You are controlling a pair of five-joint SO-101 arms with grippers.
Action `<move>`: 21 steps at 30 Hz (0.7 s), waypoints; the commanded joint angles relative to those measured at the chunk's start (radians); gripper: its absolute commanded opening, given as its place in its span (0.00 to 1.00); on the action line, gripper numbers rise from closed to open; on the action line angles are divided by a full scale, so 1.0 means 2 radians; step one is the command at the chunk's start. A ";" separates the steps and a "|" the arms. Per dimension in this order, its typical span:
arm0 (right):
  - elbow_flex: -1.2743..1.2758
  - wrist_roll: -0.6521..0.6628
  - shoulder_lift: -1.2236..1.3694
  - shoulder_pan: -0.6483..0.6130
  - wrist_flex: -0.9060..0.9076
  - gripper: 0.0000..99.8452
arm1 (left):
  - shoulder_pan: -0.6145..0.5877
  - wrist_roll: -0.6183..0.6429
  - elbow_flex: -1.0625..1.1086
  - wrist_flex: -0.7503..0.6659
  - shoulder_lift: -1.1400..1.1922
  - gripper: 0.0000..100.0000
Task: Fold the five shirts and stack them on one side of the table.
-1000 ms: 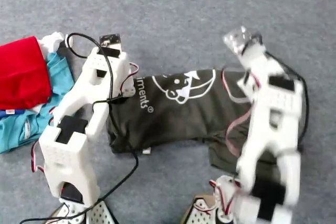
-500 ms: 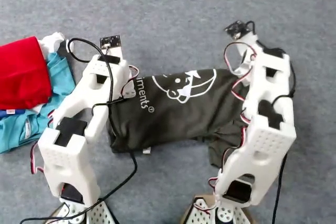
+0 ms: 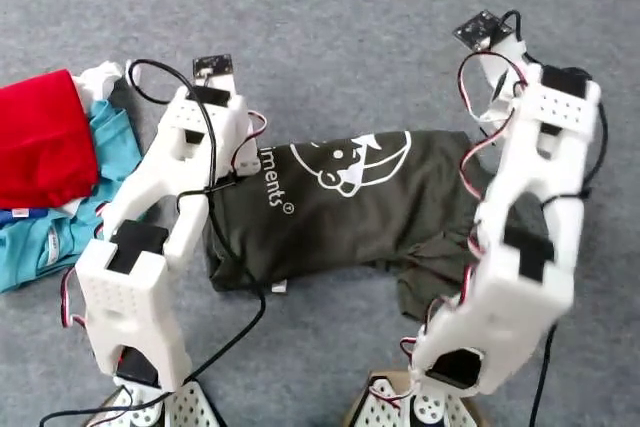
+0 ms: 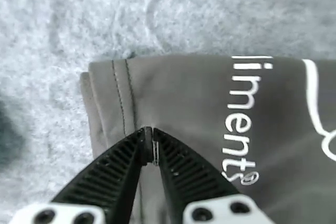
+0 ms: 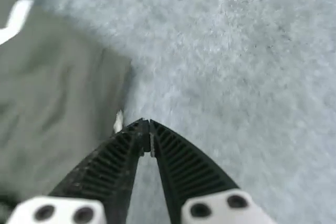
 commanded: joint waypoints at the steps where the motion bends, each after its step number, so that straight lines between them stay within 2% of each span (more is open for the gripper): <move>1: 0.115 0.028 -0.156 0.004 -0.008 0.00 | 0.004 -0.021 -0.023 0.025 -0.035 0.02; 6: 0.336 0.044 -0.304 -0.016 -0.067 0.00 | 0.005 -0.023 0.066 0.012 -0.125 0.02; 10: 0.449 0.038 -0.328 -0.031 -0.122 0.00 | 0.003 -0.048 0.170 -0.037 -0.205 0.02; 15: 0.482 0.025 -0.301 -0.031 -0.172 0.00 | -0.002 -0.064 0.269 -0.079 -0.257 0.02; 21: 0.451 0.025 -0.200 -0.031 -0.185 0.00 | -0.002 -0.062 0.328 -0.101 -0.263 0.02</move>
